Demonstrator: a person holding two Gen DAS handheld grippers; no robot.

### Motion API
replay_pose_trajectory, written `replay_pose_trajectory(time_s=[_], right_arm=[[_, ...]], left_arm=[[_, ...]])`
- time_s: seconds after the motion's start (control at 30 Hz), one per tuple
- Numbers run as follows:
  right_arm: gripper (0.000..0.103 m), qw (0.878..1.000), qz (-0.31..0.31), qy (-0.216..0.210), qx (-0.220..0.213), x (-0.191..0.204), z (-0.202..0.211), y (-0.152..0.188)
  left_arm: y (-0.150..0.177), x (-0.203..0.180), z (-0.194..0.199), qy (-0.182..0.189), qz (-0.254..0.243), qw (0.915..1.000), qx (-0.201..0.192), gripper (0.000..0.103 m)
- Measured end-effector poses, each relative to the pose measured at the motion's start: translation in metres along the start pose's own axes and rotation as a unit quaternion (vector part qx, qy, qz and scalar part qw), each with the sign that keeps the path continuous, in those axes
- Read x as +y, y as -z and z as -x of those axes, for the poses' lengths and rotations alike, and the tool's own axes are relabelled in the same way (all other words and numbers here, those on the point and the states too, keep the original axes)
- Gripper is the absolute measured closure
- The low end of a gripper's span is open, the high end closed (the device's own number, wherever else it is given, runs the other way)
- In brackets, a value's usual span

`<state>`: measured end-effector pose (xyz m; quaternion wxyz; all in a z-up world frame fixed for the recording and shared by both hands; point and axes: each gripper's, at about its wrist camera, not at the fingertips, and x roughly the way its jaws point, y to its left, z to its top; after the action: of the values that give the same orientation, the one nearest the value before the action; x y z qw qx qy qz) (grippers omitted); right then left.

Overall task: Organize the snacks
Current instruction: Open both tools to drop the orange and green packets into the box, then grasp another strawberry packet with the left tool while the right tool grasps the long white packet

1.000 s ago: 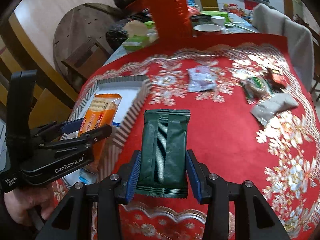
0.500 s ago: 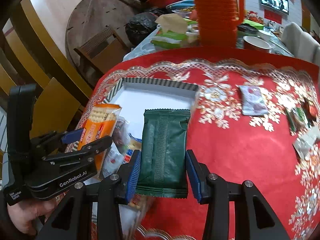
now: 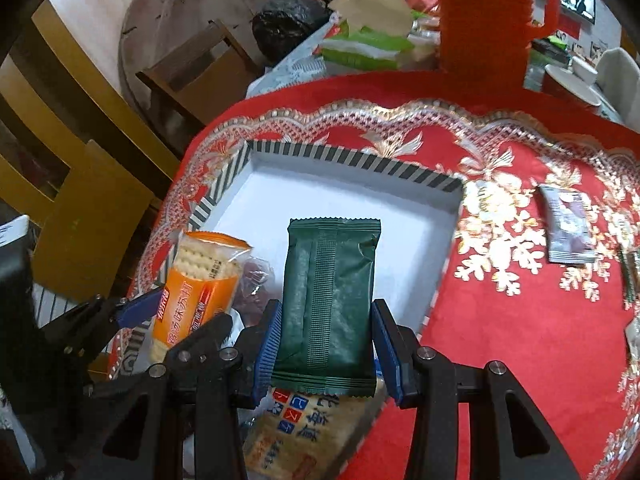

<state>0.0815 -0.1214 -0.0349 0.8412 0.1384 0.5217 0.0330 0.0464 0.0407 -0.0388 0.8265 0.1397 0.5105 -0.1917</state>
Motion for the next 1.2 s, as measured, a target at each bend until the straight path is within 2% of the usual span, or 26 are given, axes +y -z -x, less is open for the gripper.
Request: replay_pose_trajectory(time_s=[0.33,0.37,0.43,0.5,0.63,0.83,0.93,1.03,1.1,1.2], right_arm=[[0.059,1.000,-0.009,-0.009,-0.006,0.004,-0.005,-0.006],[0.059,1.000,-0.011,-0.010,-0.008,0.004,-0.004,-0.006],[0.059,1.000,-0.019,-0.011,-0.015,0.002,0.003,-0.006],[0.059,0.999,-0.029,-0.027,-0.024,-0.001,0.010,-0.006],[0.059,0.998,-0.035,-0.038,-0.045,-0.004,0.028,-0.004],[0.059,0.995,-0.053,-0.044,-0.068,-0.024,0.049,0.007],[0.059,0.993,-0.077,-0.033,-0.085,-0.055,0.064,0.016],[0.056,0.987,-0.126,-0.006,-0.101,-0.102,0.080,0.027],[0.055,0.979,-0.170,0.014,-0.111,-0.143,0.092,0.037],[0.053,0.956,-0.261,0.052,-0.125,-0.222,0.114,0.059]], left_arm=[[-0.003,0.002,-0.004,0.008,0.006,0.9999,0.004,0.049],[-0.003,0.002,-0.005,0.005,0.005,1.0000,0.006,0.048],[-0.002,0.000,-0.007,0.001,0.001,0.9999,0.014,0.040],[0.000,-0.003,-0.007,-0.001,-0.002,0.9999,0.015,0.035],[0.001,-0.005,-0.001,-0.011,0.000,0.9999,0.009,0.028],[0.000,-0.005,0.019,-0.038,0.023,0.9989,-0.015,0.028],[-0.002,-0.009,0.034,-0.044,0.038,0.9976,-0.038,0.027],[-0.005,-0.027,0.048,-0.024,0.041,0.9970,-0.061,0.027],[-0.007,-0.044,0.054,-0.008,0.033,0.9970,-0.069,0.027],[-0.009,-0.080,0.060,0.027,0.007,0.9967,-0.076,0.027]])
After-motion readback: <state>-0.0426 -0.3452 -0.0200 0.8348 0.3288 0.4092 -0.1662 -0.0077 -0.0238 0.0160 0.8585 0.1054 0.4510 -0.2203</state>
